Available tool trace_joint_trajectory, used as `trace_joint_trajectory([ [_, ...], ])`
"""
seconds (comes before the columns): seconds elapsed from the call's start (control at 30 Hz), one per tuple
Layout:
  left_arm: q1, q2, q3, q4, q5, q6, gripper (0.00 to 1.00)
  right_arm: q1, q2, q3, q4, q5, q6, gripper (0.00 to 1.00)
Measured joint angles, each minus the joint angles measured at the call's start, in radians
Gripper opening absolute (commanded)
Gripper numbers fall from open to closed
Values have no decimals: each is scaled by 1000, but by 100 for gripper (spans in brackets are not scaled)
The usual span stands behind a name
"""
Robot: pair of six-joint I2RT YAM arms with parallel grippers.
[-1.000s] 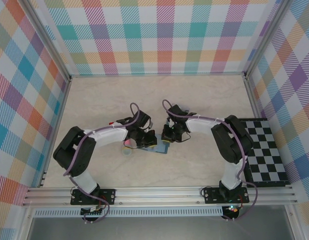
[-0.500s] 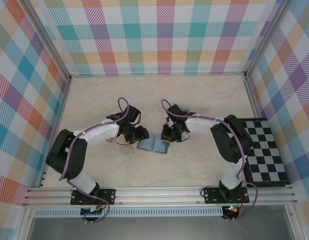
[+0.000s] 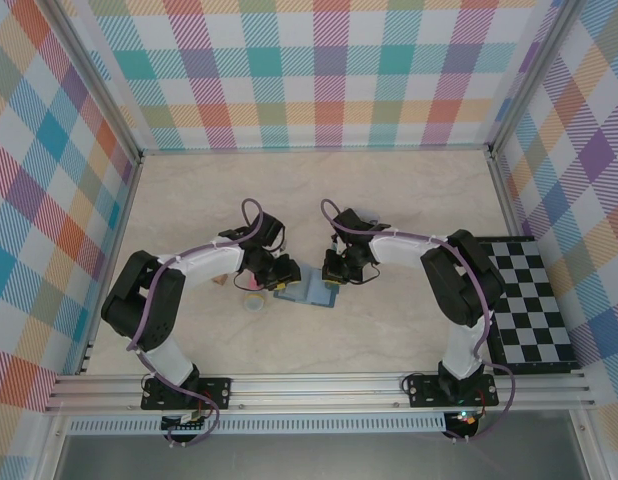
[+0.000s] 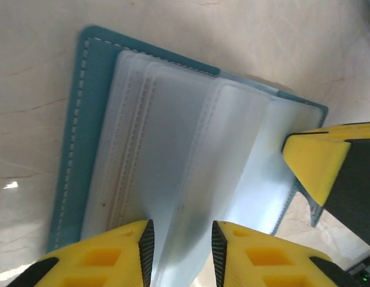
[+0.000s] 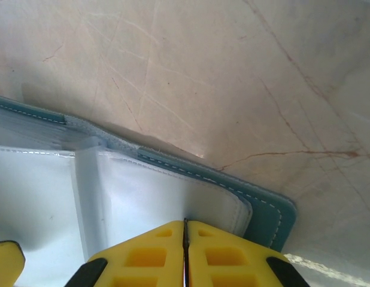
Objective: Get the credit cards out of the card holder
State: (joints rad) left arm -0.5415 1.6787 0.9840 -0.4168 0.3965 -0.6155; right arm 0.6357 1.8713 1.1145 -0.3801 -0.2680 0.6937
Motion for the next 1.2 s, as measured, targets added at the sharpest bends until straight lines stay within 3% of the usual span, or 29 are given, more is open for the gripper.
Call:
trace_joint_trajectory([
  [0.27,-7,6,-14,80,106,-11,31,7,0,6,-12,14,-3,10],
  [0.43,-56,30,-14,127,146,-22,28,8,-4,7,-14,26,-3,9],
  [0.77,-121,90,-7,213,168,-52,28,7,-185,-46,-17,160,18,10],
  [0.93,-138,134,0,233,166,-55,26,7,-200,-53,-11,154,24,10],
  [1.2,-143,145,0,260,169,-64,39,5,-130,-41,5,73,24,11],
])
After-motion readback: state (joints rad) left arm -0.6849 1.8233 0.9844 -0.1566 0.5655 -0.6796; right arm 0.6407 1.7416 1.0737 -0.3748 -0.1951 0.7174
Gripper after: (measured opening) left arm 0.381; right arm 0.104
